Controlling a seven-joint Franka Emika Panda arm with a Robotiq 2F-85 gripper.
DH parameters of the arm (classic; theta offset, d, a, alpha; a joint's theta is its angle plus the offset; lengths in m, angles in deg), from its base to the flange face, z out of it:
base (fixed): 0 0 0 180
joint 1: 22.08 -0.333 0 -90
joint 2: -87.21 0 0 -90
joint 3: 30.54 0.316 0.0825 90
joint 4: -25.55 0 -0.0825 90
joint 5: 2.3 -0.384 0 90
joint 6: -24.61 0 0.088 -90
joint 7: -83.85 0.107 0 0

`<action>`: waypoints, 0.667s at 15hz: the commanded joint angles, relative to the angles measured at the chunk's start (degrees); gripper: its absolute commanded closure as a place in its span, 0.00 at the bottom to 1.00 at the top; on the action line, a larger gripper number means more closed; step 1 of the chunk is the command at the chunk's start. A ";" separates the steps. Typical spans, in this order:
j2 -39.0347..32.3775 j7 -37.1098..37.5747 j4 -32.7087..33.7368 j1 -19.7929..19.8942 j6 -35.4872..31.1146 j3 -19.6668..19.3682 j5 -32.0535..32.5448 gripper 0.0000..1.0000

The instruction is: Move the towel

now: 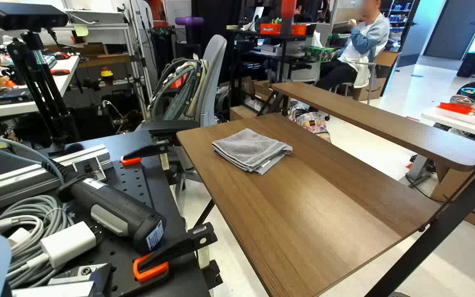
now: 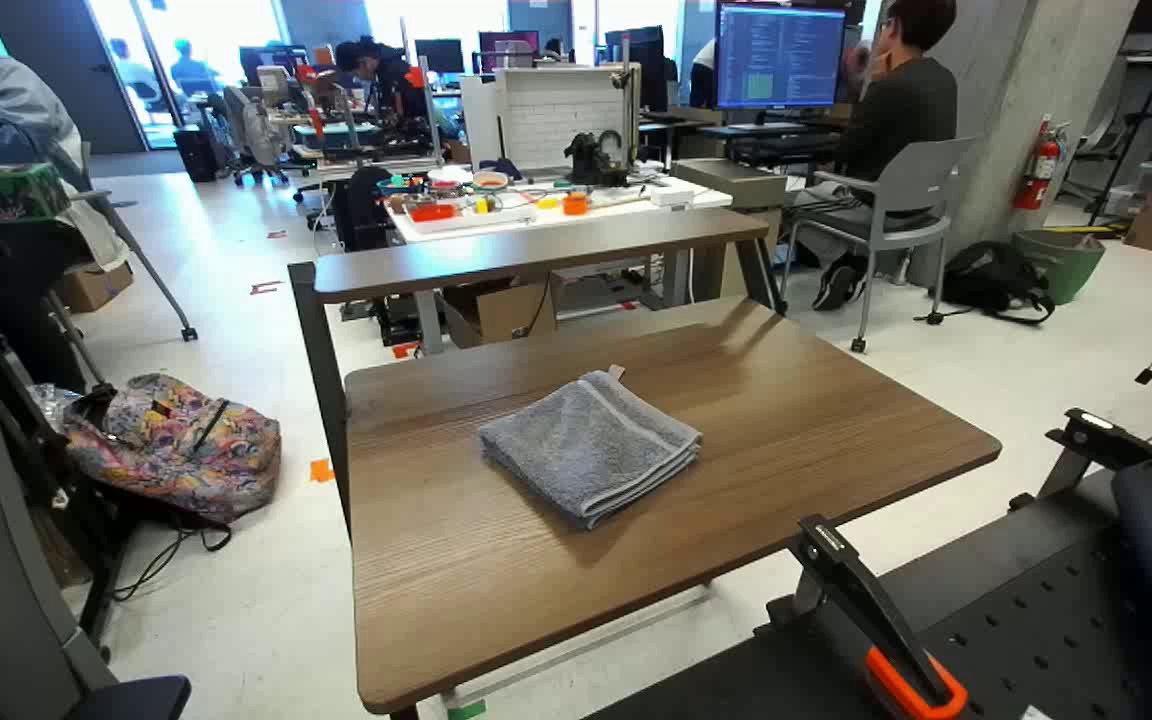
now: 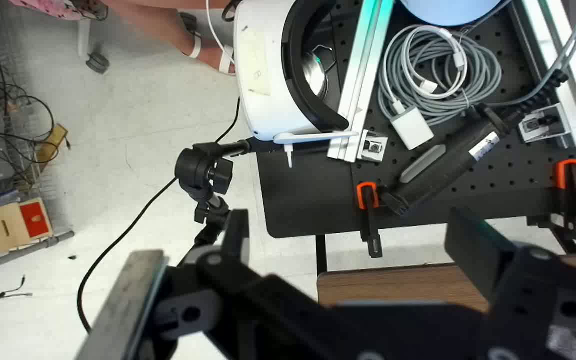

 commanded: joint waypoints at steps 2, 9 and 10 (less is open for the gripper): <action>0.03 1.55 -0.38 -1.97 -0.45 -0.58 -0.26 0.00; -4.49 11.15 -4.57 -8.55 -11.27 5.92 -5.75 0.00; -6.60 13.49 -4.92 -9.73 -14.57 7.65 -7.00 0.00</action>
